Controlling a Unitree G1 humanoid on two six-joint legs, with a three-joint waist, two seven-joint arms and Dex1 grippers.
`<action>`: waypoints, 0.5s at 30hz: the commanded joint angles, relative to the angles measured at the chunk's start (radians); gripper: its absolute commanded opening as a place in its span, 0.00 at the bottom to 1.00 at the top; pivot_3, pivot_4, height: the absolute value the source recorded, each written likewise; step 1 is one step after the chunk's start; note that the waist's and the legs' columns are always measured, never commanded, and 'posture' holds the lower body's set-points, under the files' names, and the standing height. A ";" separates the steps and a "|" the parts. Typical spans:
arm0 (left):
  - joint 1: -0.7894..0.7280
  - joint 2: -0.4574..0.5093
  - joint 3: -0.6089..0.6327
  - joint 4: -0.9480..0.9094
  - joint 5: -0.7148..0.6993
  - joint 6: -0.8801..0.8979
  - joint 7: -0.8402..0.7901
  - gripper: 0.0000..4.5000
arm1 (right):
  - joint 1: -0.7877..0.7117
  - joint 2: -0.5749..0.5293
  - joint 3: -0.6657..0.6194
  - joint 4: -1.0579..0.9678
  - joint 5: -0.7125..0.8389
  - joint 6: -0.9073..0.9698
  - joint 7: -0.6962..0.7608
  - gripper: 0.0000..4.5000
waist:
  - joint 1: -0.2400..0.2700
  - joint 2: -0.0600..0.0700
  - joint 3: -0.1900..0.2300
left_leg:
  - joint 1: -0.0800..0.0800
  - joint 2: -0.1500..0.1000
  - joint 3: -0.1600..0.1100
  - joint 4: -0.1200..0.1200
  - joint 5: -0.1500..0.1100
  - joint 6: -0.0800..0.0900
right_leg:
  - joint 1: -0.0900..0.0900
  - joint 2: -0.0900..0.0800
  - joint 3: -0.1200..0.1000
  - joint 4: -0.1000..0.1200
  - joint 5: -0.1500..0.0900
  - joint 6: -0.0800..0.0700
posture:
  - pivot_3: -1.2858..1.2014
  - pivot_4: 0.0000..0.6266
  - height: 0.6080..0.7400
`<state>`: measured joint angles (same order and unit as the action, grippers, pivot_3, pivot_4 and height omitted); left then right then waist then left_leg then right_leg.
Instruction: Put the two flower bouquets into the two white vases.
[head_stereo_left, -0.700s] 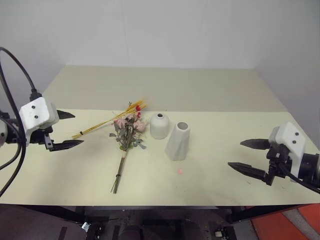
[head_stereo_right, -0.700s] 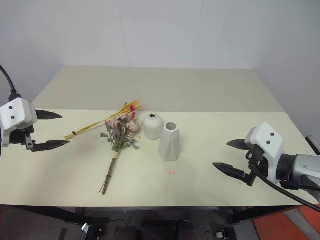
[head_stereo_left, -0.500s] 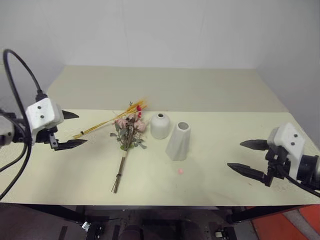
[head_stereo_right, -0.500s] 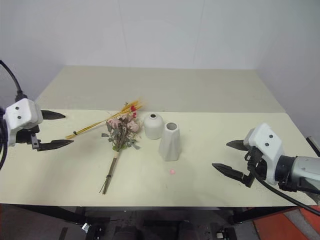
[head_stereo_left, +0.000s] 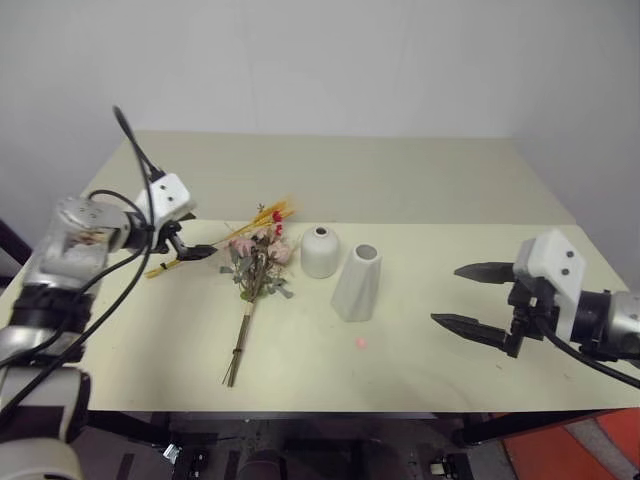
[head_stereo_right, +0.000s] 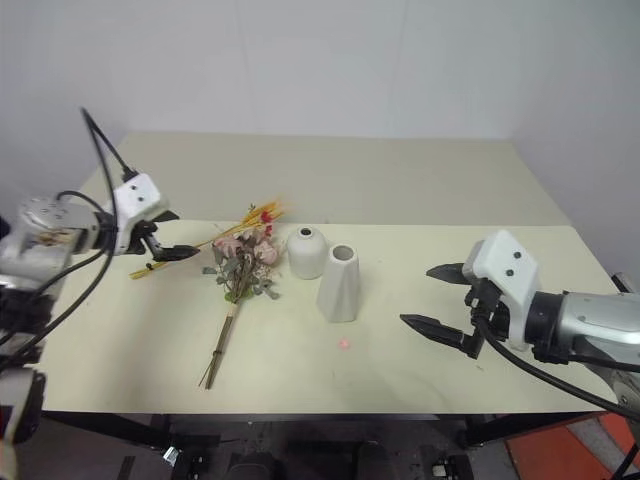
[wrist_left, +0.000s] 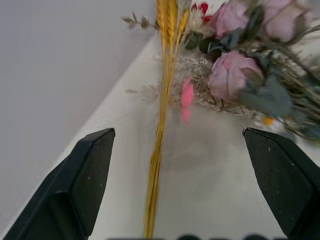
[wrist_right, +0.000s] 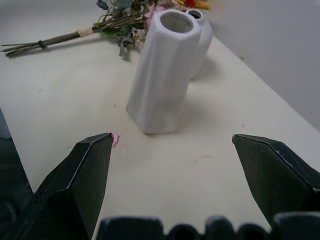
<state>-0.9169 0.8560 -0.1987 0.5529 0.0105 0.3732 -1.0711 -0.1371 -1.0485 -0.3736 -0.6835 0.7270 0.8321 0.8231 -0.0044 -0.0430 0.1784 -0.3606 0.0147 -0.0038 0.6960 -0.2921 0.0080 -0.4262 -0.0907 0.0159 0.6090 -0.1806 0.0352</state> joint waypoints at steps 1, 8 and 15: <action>-0.096 -0.029 -0.046 0.180 0.086 -0.081 0.012 0.99 | -0.072 -0.016 0.011 -0.018 0.029 0.018 -0.028 1.00 | -0.005 0.000 0.000 | -0.002 0.000 0.000 0.000 0.000 0.000 | -0.001 0.000 0.000 0.000 0.000 0.000 | 0.52 0.24 1.00; -0.245 -0.143 -0.120 0.525 0.221 -0.189 0.086 0.99 | -0.155 -0.023 -0.011 -0.060 0.133 0.085 -0.075 1.00 | -0.003 0.000 0.000 | -0.009 -0.001 -0.003 0.003 -0.001 0.003 | -0.004 -0.002 -0.003 0.001 0.001 0.001 | 0.52 0.24 1.00; -0.303 -0.209 -0.129 0.682 0.284 -0.248 0.126 0.99 | -0.185 -0.066 -0.054 -0.077 0.198 0.110 -0.096 1.00 | 0.007 0.000 0.000 | -0.010 -0.001 -0.003 0.005 -0.002 0.004 | -0.004 -0.002 -0.003 0.001 0.002 0.002 | 0.52 0.24 1.00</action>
<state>-1.1963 0.6491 -0.3196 1.2124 0.2692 0.1403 -0.9604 -0.3110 -1.0944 -0.3768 -0.7414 0.9089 0.9317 0.7399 0.0023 -0.0432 0.1785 -0.3709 0.0133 -0.0064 0.7011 -0.2943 0.0117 -0.4304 -0.0929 0.0129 0.6100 -0.1788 0.0376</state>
